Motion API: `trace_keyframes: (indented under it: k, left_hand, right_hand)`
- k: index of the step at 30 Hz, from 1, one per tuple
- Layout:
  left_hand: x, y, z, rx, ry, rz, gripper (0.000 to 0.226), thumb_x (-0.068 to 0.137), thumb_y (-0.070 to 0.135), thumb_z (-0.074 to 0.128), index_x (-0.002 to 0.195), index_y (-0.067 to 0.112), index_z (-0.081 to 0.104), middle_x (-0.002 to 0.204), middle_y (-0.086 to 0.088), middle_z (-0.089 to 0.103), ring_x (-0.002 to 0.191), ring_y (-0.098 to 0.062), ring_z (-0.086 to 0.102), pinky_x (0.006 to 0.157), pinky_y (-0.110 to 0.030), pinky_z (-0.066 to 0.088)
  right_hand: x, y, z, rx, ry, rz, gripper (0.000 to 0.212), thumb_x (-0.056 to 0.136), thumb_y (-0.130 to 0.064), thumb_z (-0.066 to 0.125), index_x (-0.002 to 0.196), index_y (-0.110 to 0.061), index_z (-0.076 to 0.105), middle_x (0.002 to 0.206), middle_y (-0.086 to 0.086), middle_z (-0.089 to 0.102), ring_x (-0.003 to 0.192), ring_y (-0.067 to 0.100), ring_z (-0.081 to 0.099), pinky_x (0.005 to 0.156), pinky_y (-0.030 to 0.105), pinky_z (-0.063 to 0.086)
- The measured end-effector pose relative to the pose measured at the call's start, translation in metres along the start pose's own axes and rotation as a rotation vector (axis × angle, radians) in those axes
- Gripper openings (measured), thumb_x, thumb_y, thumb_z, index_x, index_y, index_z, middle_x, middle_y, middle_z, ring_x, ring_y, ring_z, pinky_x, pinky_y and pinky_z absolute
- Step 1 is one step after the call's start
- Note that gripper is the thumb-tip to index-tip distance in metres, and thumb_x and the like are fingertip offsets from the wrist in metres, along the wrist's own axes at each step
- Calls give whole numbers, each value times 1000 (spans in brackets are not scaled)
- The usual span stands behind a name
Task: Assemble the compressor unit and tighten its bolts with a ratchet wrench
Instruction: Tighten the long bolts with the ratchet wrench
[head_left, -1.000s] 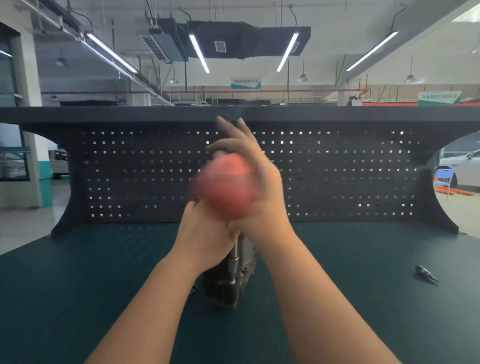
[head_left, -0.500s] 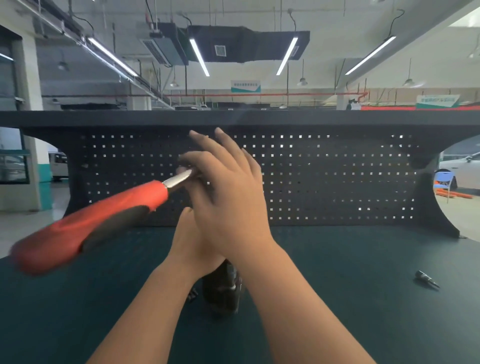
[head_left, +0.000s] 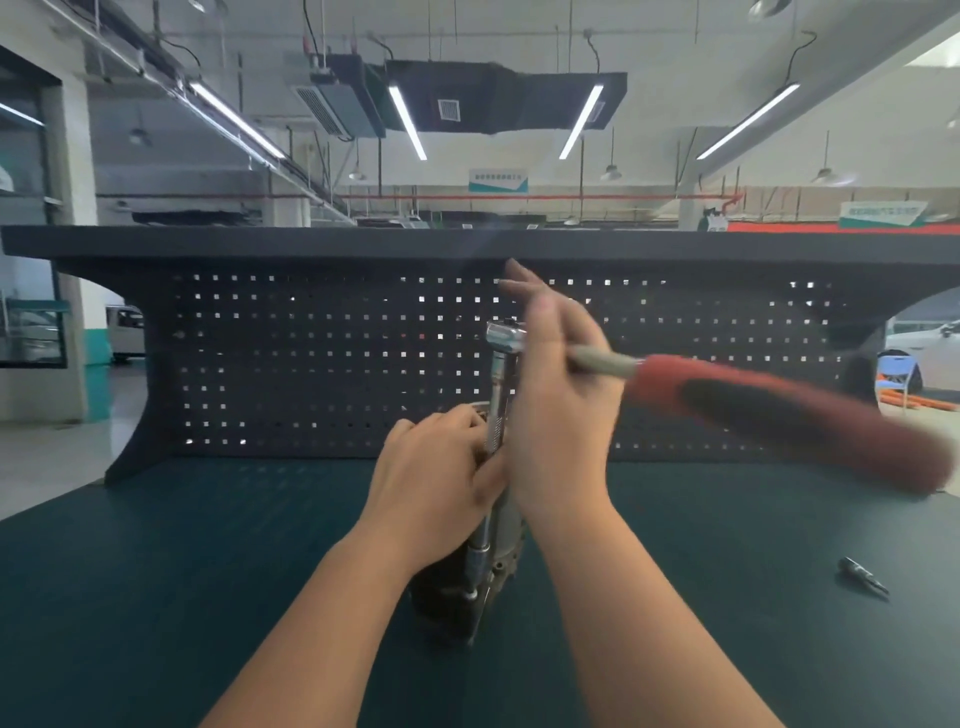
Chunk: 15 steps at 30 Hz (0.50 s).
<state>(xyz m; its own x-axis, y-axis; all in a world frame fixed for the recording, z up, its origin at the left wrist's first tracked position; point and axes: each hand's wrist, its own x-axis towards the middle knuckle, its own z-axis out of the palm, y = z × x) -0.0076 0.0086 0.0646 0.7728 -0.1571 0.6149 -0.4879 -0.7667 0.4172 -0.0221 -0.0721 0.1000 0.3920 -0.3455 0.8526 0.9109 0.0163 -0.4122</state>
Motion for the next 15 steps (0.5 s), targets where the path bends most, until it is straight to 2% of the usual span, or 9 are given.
trace_keyframes:
  k: [2,3,5,6,8,10,11,13,15]
  left_hand:
    - [1,2,-7,224,86,-97,28,81,51,56,99,30,50,92,13,51,88,-6,64,79,-20,38]
    - [1,-3,-6,244,198,-108,52,73,55,63,113,31,41,104,15,54,93,3,64,83,-8,39]
    - [-2,-19,6,-59,97,-114,61,77,24,75,129,8,47,116,-6,68,108,-16,66,86,0,33]
    - [-3,-26,8,-44,55,-39,54,77,6,75,126,-5,54,121,-20,65,116,-32,61,90,-6,34]
    - [1,-29,8,18,103,76,48,86,20,64,126,-5,57,125,-20,62,120,-37,56,94,-28,41]
    - [5,-22,4,40,216,146,60,93,60,26,114,18,63,100,1,67,102,-24,60,85,-30,52]
    - [5,-19,1,54,218,174,61,90,63,12,92,27,62,85,5,63,84,-18,56,77,-35,54]
    - [6,-22,-3,73,185,166,53,85,64,10,61,35,46,71,9,52,64,-12,46,66,-37,40]
    - [7,-29,-3,54,163,129,58,85,73,9,59,42,51,72,9,50,66,-7,49,67,-35,32]
  right_hand:
    - [-6,0,8,-320,-74,-234,19,94,-19,55,98,-14,72,122,-8,63,125,12,49,106,36,37]
    - [-9,0,13,-454,-103,-305,20,93,-23,55,99,-15,72,125,-6,62,129,16,45,108,39,32]
    - [-10,-2,18,-572,-181,-263,32,92,-39,50,106,-18,71,132,-8,58,134,16,37,110,38,24]
    - [-10,-2,19,-576,-217,-223,37,90,-44,48,108,-20,70,135,-9,55,136,14,33,111,38,22]
    - [-7,-2,14,-540,-273,-177,39,89,-46,47,111,-22,68,139,-11,51,138,11,30,112,41,20]
    - [-1,-2,7,-342,-287,-94,34,92,-40,48,113,-20,68,140,-10,48,136,8,34,112,36,26]
    - [2,-2,4,-229,-280,-29,32,95,-36,48,116,-20,67,140,-10,47,133,5,37,110,27,30]
    - [7,0,-5,-105,-271,90,31,100,-34,44,124,-25,61,140,-12,48,127,-4,41,103,9,33]
    - [13,8,-15,-62,-247,202,31,101,-36,41,128,-33,57,132,-13,54,121,-3,48,99,10,39]
